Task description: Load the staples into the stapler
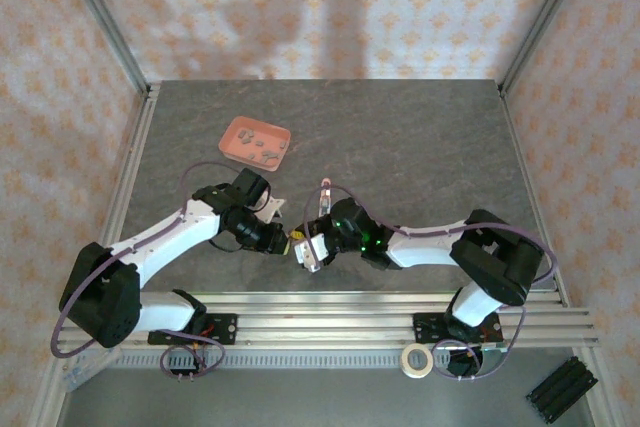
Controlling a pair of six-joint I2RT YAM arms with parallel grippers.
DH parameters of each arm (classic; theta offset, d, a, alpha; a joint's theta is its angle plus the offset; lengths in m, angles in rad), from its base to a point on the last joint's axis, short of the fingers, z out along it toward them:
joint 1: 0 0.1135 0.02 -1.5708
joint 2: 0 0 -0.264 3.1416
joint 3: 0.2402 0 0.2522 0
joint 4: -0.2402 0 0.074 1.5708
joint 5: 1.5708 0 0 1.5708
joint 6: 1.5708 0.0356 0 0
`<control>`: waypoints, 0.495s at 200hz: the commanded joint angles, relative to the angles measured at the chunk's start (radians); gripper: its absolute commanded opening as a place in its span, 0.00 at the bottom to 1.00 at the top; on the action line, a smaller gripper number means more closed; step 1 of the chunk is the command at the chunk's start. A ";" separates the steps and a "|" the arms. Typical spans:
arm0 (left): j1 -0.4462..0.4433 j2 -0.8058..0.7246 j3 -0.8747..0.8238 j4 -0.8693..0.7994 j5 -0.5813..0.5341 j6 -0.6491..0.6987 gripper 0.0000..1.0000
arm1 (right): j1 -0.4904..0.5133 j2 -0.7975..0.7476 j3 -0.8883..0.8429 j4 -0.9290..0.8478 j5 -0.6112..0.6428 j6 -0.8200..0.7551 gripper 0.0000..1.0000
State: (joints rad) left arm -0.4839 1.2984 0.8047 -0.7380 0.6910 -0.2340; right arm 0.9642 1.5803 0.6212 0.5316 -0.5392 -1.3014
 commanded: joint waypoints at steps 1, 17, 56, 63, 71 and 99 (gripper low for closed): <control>-0.003 -0.016 0.001 0.009 -0.058 0.012 0.17 | 0.008 -0.038 0.004 0.027 -0.030 0.042 0.20; -0.004 -0.007 0.000 0.005 -0.093 0.010 0.18 | 0.008 -0.063 -0.013 0.022 -0.024 0.059 0.18; -0.002 0.009 0.007 -0.008 -0.174 0.004 0.20 | 0.008 -0.132 -0.056 0.015 -0.008 0.109 0.16; -0.001 0.010 0.007 -0.009 -0.190 0.003 0.21 | 0.008 -0.146 -0.062 0.010 -0.005 0.121 0.16; 0.000 0.012 0.006 -0.012 -0.210 0.001 0.24 | 0.008 -0.160 -0.069 0.008 -0.005 0.136 0.17; 0.002 0.025 0.006 -0.016 -0.250 -0.001 0.32 | 0.008 -0.209 -0.092 -0.004 -0.011 0.183 0.16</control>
State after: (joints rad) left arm -0.4900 1.3029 0.8051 -0.7296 0.5610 -0.2371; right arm 0.9642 1.4376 0.5457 0.5125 -0.5240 -1.1900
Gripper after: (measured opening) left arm 0.300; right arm 0.230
